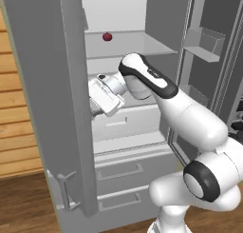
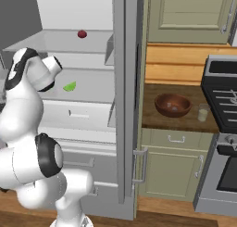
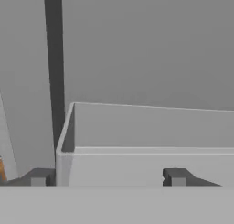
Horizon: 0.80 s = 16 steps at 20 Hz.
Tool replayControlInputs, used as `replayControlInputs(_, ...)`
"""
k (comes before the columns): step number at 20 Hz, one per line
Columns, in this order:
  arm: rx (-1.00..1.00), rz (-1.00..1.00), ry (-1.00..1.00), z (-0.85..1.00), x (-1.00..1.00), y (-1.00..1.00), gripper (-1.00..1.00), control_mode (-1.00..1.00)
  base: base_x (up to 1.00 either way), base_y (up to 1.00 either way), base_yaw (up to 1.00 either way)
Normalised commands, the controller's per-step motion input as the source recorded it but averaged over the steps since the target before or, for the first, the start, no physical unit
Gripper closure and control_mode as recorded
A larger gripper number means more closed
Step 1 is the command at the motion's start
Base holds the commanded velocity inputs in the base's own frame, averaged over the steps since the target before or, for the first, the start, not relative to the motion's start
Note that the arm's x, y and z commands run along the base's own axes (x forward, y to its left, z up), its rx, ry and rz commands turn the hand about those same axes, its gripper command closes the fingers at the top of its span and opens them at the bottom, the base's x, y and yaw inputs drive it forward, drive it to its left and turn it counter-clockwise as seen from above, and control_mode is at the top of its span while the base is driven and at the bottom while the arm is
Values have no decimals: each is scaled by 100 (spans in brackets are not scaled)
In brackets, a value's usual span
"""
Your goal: Grab a lemon wedge from the fridge and one ice cube from the ice bowl, and put them in the glass of lemonade.
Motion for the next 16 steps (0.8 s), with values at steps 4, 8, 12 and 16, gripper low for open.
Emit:
replayControlInputs(4,0,7,0,0,-51,100,-100,-100,0,0,0)
replayControlInputs(8,0,5,-4,5,-61,93,-100,-100,0,0,0)
replayControlInputs(12,0,0,-7,6,-51,53,-100,-100,0,0,0)
replayControlInputs(16,0,-8,-2,5,-43,-14,-100,-100,0,0,0)
